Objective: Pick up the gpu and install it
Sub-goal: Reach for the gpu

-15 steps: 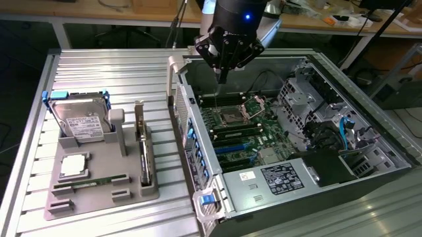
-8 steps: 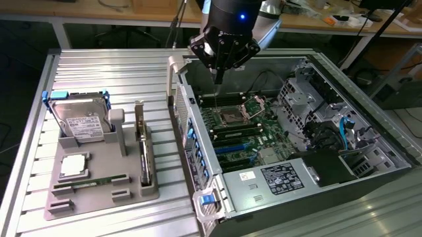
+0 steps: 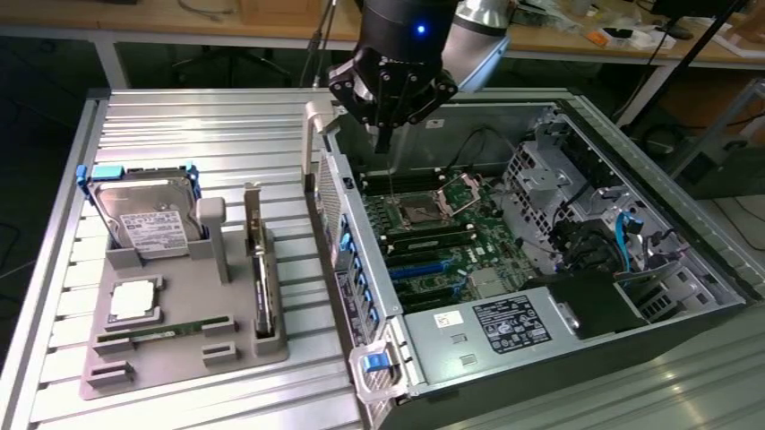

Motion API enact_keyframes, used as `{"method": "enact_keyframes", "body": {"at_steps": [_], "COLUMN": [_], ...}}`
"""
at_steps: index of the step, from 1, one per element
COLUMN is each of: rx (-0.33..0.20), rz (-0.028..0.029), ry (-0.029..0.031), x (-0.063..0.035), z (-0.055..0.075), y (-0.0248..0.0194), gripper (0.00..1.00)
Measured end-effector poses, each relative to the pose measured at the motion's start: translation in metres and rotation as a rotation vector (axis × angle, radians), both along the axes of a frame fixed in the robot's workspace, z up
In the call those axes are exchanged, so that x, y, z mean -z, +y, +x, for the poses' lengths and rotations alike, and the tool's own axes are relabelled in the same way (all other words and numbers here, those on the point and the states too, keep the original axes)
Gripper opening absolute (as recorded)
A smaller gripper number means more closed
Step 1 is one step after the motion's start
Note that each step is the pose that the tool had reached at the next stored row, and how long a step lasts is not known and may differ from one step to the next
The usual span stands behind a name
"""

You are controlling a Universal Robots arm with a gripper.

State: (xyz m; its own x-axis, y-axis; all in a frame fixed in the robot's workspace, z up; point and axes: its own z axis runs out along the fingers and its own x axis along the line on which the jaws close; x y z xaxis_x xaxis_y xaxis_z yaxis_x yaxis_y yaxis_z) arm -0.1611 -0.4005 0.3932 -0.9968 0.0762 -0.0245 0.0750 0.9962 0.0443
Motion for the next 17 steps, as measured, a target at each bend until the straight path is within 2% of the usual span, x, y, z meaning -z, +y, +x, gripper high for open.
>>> {"method": "enact_keyframes", "body": {"at_steps": [17], "rx": [0.0], "rz": [0.0001], "ry": [0.0], "x": [0.0001], "z": [-0.023], "y": [-0.0003], "gripper": [0.11]}}
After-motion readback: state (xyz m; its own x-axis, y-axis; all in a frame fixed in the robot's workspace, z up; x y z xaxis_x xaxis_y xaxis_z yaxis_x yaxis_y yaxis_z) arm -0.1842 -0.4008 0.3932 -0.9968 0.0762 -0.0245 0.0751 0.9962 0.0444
